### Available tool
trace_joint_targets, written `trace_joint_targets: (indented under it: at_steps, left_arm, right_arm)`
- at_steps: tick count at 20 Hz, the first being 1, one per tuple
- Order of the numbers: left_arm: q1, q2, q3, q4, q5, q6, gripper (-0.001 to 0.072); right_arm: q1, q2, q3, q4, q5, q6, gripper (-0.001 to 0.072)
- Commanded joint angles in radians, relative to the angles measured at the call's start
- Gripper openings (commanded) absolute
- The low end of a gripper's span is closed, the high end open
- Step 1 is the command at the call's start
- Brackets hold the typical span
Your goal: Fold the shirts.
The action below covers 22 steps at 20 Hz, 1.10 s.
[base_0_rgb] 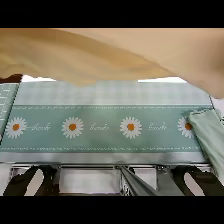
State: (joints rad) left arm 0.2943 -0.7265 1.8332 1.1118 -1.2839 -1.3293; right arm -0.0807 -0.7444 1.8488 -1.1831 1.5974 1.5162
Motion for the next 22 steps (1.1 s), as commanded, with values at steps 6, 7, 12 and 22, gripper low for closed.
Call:
trace_joint_targets:
  at_steps: [6, 7, 12, 22]
  left_arm:
    - [-0.183, -0.014, -0.05, 0.214, 0.082, -0.082, 0.0035]
    - [-0.183, -0.062, -0.101, 0.145, 0.066, -0.082, 0.0036]
    - [-0.264, -0.331, -0.38, 0.006, 0.138, -0.048, 0.0036]
    - [-0.401, -0.741, -0.422, -0.1, 0.31, -0.138, 0.0073]
  right_arm:
    - [0.0, 0.181, -0.272, 0.083, 0.156, 0.077, 0.0023]
    - [0.0, 0.202, -0.386, 0.115, 0.138, 0.077, 0.0023]
    - [0.0, 0.24, -0.958, 0.158, -0.198, 0.064, 0.0023]
    - [-0.001, -0.563, -0.887, 0.249, -0.793, 0.005, 0.0043]
